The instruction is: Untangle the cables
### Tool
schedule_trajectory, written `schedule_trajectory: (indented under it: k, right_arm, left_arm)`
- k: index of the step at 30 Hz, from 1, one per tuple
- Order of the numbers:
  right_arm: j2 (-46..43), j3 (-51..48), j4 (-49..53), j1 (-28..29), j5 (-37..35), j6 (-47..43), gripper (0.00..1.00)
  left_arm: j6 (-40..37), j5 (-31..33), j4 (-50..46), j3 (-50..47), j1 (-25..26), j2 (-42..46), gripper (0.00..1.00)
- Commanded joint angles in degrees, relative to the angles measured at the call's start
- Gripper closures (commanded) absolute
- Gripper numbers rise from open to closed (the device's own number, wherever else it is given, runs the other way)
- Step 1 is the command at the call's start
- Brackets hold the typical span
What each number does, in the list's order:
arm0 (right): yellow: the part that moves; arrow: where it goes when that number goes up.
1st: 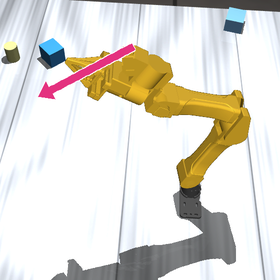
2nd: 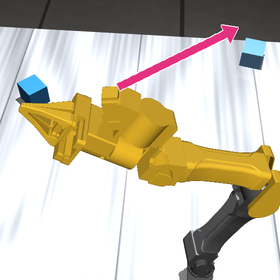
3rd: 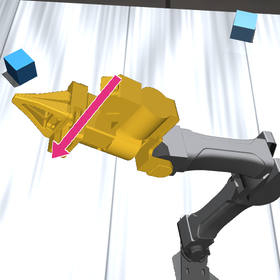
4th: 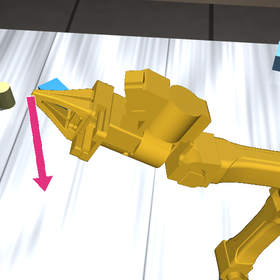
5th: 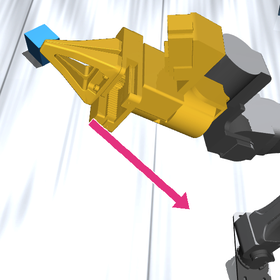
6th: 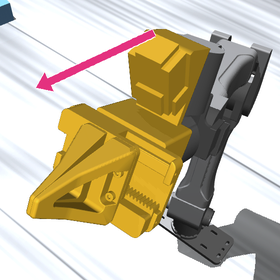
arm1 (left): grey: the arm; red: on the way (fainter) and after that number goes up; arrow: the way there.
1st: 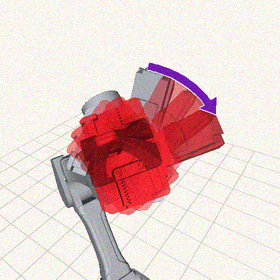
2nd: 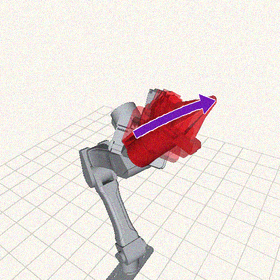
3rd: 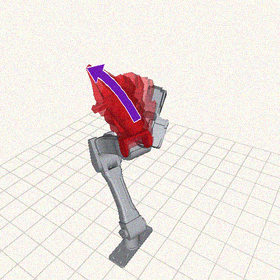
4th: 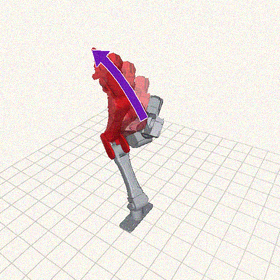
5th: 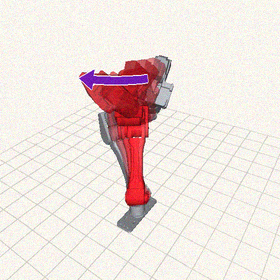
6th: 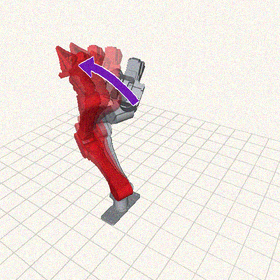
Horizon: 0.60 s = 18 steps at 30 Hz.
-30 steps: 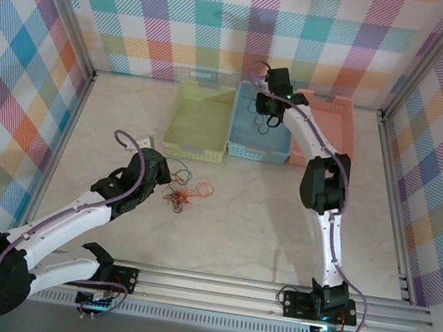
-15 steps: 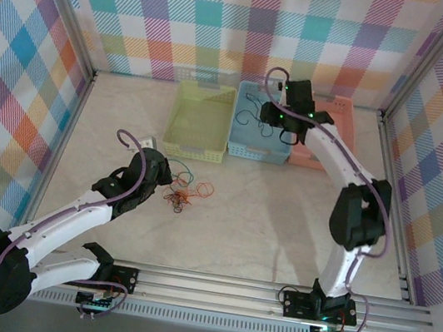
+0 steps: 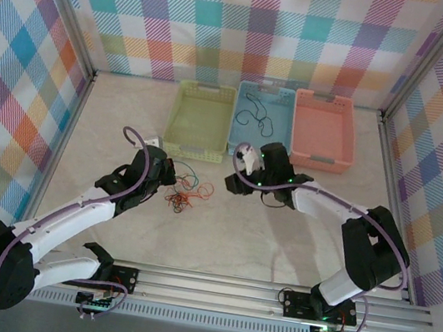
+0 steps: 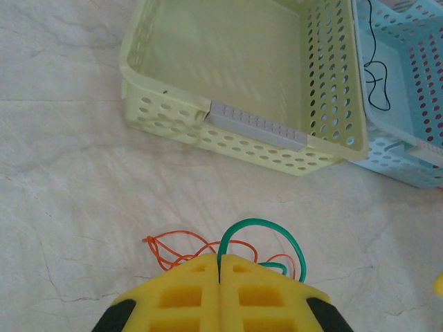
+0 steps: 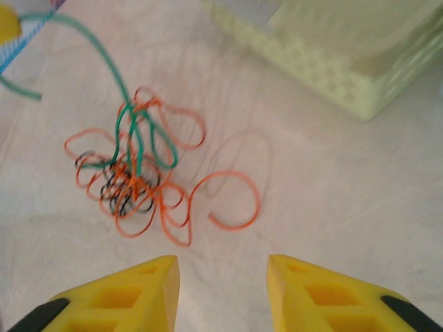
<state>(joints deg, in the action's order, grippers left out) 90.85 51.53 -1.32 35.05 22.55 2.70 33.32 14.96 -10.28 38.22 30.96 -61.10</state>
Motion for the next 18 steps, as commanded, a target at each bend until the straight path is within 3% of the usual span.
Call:
schedule_trajectory:
  k: [1,10,18]
  right_arm:
    - [2.15,0.38,-7.47,2.74,5.28,-7.11,0.57]
    - [9.06,2.73,-7.77,6.08,6.15,-11.49,0.45]
    - [13.28,7.99,-0.43,8.57,3.25,-13.83,0.47]
  left_arm:
    - [-1.07,-0.79,0.97,1.85,-0.46,-0.30,1.00]
    - [-1.07,-1.42,0.88,2.28,-0.46,-1.26,1.00]
    - [-1.11,-1.43,0.62,2.46,-0.47,-1.16,1.00]
